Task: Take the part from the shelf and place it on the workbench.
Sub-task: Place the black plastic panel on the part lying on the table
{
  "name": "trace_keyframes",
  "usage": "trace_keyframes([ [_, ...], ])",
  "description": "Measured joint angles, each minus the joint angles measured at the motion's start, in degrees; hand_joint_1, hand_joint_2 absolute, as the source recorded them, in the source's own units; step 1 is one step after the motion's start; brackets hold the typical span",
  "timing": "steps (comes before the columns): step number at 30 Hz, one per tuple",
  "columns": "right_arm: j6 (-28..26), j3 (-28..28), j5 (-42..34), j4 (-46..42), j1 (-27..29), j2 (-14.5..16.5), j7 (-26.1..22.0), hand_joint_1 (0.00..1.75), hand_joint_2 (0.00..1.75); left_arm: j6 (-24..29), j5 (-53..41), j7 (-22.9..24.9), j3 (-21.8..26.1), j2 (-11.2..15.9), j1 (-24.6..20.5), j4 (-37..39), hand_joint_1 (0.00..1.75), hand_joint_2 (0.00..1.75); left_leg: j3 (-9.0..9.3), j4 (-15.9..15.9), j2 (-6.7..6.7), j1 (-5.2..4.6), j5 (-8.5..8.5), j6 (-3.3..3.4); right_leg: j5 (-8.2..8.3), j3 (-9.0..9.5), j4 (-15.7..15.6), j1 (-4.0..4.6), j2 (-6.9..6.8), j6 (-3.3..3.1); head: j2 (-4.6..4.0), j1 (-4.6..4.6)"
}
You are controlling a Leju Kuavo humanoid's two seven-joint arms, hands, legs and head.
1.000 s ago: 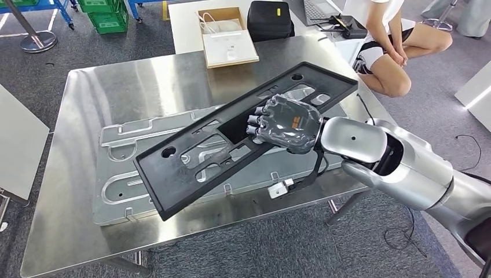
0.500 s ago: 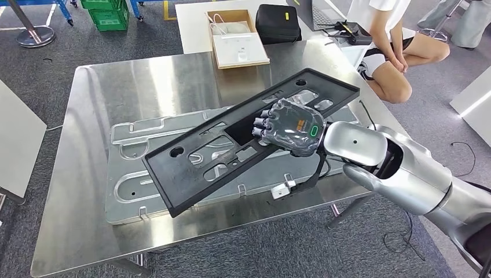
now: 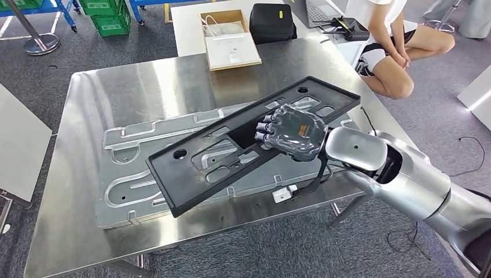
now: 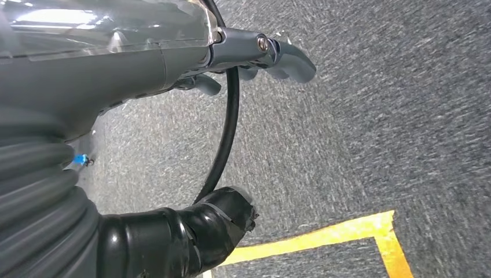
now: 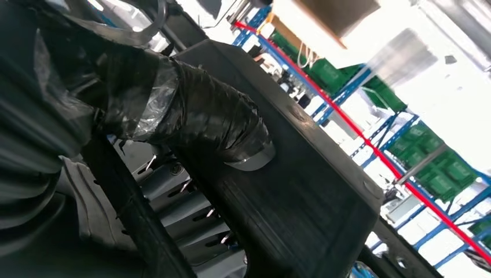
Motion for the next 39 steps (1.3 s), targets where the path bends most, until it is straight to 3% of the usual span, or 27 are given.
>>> trace_keyframes([
  [2,-0.3,-0.4,0.3,0.2,0.7,0.0,-0.2,1.75,1.75,0.0,0.0,-0.1,0.0,0.1,0.1,0.0,0.0,1.75,2.55,-5.3,0.06,0.1,3.55,-0.01,-0.78,0.08,0.5,-0.07,0.06,0.34,0.0,0.0],
  [4,-0.3,-1.0,0.7,0.3,0.8,0.1,-0.3,1.75,1.75,0.0,-0.1,-0.3,0.1,0.2,0.0,0.0,0.0,1.75,5.96,-11.9,0.1,0.0,5.26,0.49,-1.67,0.17,1.2,0.04,0.12,0.96,0.0,0.01],
  [5,-0.3,-1.2,0.8,0.3,0.8,0.2,-0.4,1.75,1.75,0.0,-0.1,-0.4,0.1,0.2,0.0,0.0,0.0,1.75,6.88,-13.6,0.09,-0.07,5.14,0.9,-1.98,0.27,1.3,0.13,0.13,1.31,0.0,0.02],
  [8,-0.3,-1.7,0.9,0.4,0.8,0.4,-0.9,1.75,1.75,-0.1,0.0,-0.3,0.1,0.2,0.1,0.0,0.0,1.75,8.08,-14.8,0.02,-0.04,4.63,2.21,-2.04,0.86,1.7,0.2,0.26,2.29,0.0,0.01],
  [10,-0.2,-1.9,1.0,0.5,0.7,0.6,-1.1,1.75,1.75,-0.1,0.0,-0.1,0.2,0.2,0.1,0.0,0.0,1.75,9.48,-15.1,0.01,0.14,4.55,2.87,-2.67,0.21,3.9,0.0,0.35,2.75,0.0,0.03],
  [11,-0.2,-1.9,1.0,0.5,0.6,0.7,-1.2,1.75,1.75,-0.1,0.1,0.0,0.2,0.2,0.1,0.0,0.0,1.75,10.03,-15.2,-0.01,0.2,4.39,3.09,-3.47,-1.26,6.5,-0.13,0.36,3.02,0.0,0.04],
  [13,-0.1,-2.0,1.0,0.7,0.5,0.8,-1.2,1.75,1.75,0.1,0.1,0.1,0.3,0.2,0.1,0.0,0.0,1.75,10.8,-15.3,-0.12,0.21,3.67,3.27,-5.68,-5.89,13.2,-0.35,0.36,3.51,0.0,0.04],
  [15,0.0,-1.9,1.0,0.9,0.8,1.0,-1.3,1.75,1.75,0.3,0.3,0.1,0.3,0.2,0.1,0.0,0.0,1.75,11.91,-15.3,-0.32,0.21,2.58,3.1,-6.72,-9.71,16.4,-0.48,0.36,3.66,0.0,0.04],
  [16,0.0,-1.9,1.0,1.0,0.9,1.1,-1.4,1.75,1.75,0.4,0.3,0.2,0.3,0.2,0.2,0.0,0.0,1.75,12.74,-15.3,-0.44,0.21,1.9,2.98,-5.88,-10.35,15.4,-0.5,0.36,3.58,0.0,0.04],
  [17,0.0,-1.9,1.0,1.1,0.9,1.2,-1.4,1.75,1.75,0.4,0.4,0.2,0.3,0.2,0.2,0.0,0.0,1.75,13.7,-15.3,-0.52,0.2,1.17,2.85,-3.67,-9.98,12.4,-0.45,0.36,3.33,0.0,0.05],
  [18,0.1,-1.9,1.0,1.2,0.8,1.2,-1.4,1.75,1.75,0.4,0.4,0.3,0.4,0.1,0.3,0.0,0.0,1.75,14.54,-15.4,-0.61,0.21,0.37,2.72,-0.18,-9.3,8.7,-0.29,0.38,2.9,0.0,0.07],
  [20,0.2,-1.8,1.0,1.4,0.8,1.3,-1.4,1.75,1.75,0.5,0.4,0.3,0.4,0.0,0.2,0.0,0.0,1.75,15.79,-15.7,-0.75,0.22,-0.9,2.21,4.75,-8.26,3.7,0.34,0.39,1.95,0.0,-0.07],
  [21,0.3,-1.8,1.0,1.5,0.8,1.3,-1.5,1.75,1.75,0.5,0.4,0.4,0.4,-0.1,0.2,0.0,0.0,1.75,16.25,-15.9,-0.78,0.23,-1.24,1.9,5.74,-8.03,2.8,0.58,0.38,1.52,0.0,-0.11],
  [22,0.3,-1.8,1.0,1.5,0.7,1.4,-1.6,1.75,1.75,0.5,0.4,0.4,0.4,-0.1,0.0,0.0,0.0,1.75,16.6,-16.0,-0.77,0.18,-1.16,1.5,5.27,-7.76,2.8,0.74,0.36,1.14,0.0,-0.17],
  [24,0.4,-1.9,1.0,1.6,0.6,1.4,-1.8,1.75,1.75,0.6,0.5,0.3,0.4,-0.1,0.0,0.0,0.0,1.75,16.29,-14.3,-0.64,0.1,-0.25,0.78,4.78,-6.38,1.7,0.51,0.34,0.43,0.0,-0.1],
  [26,0.4,-2.1,1.0,1.6,0.4,1.5,-2.0,1.75,1.75,0.6,0.5,0.0,0.4,-0.2,-0.1,0.0,0.0,1.75,13.19,-8.8,-0.41,0.12,-0.24,0.19,4.22,-4.64,0.4,0.24,0.3,-0.19,0.0,-0.12],
  [28,0.5,-2.0,0.9,1.6,0.3,1.6,-2.1,1.75,1.75,0.6,0.5,-0.1,0.4,-0.3,-0.2,0.0,0.0,1.75,8.53,-2.5,-0.21,0.17,-3.11,-0.12,3.48,-3.45,0.0,0.18,0.32,-0.53,0.0,-0.13],
  [29,0.5,-2.0,0.8,1.6,0.3,1.7,-2.1,1.75,1.75,0.6,0.5,-0.1,0.4,-0.2,-0.2,0.0,0.0,1.75,6.52,-0.6,-0.18,0.17,-4.56,-0.17,3.03,-3.0,0.0,0.17,0.39,-0.56,0.0,-0.13],
  [30,0.6,-1.9,0.8,1.6,0.3,1.7,-2.1,1.75,1.75,0.6,0.5,-0.1,0.4,-0.2,-0.1,0.0,0.0,1.75,5.17,-0.1,-0.15,0.17,-4.87,-0.16,2.56,-2.52,0.1,0.18,0.46,-0.54,0.0,-0.13],
  [31,0.7,-1.8,0.7,1.6,0.3,1.8,-2.1,1.75,1.75,0.6,0.5,-0.1,0.4,-0.2,-0.1,0.0,0.0,1.75,4.58,-1.1,-0.13,0.18,-3.65,-0.12,2.08,-1.99,0.2,0.17,0.53,-0.49,0.0,-0.13],
  [33,0.7,-1.8,0.7,1.6,0.3,1.8,-2.1,1.75,1.75,0.6,0.5,-0.1,0.4,-0.3,0.0,0.0,0.0,1.75,5.36,-7.5,-0.05,0.16,2.4,-0.04,1.11,-0.96,0.5,0.17,0.59,-0.21,0.0,-0.13],
  [35,0.8,-1.7,0.6,1.6,0.2,1.9,-2.1,1.75,1.75,0.5,0.5,-0.3,0.4,-0.3,0.0,0.0,0.0,1.75,6.38,-13.1,0.02,-0.05,6.01,0.37,0.45,-0.55,0.9,0.27,0.63,0.24,0.0,-0.11],
  [39,0.9,-1.7,0.5,1.5,-0.2,1.9,-2.1,1.75,1.75,-0.3,0.5,-2.2,0.4,-0.3,0.0,0.0,0.0,1.75,6.79,-15.2,-0.01,-0.18,6.83,2.0,-0.32,-0.81,1.2,0.41,0.73,1.43,0.0,-0.08],
])
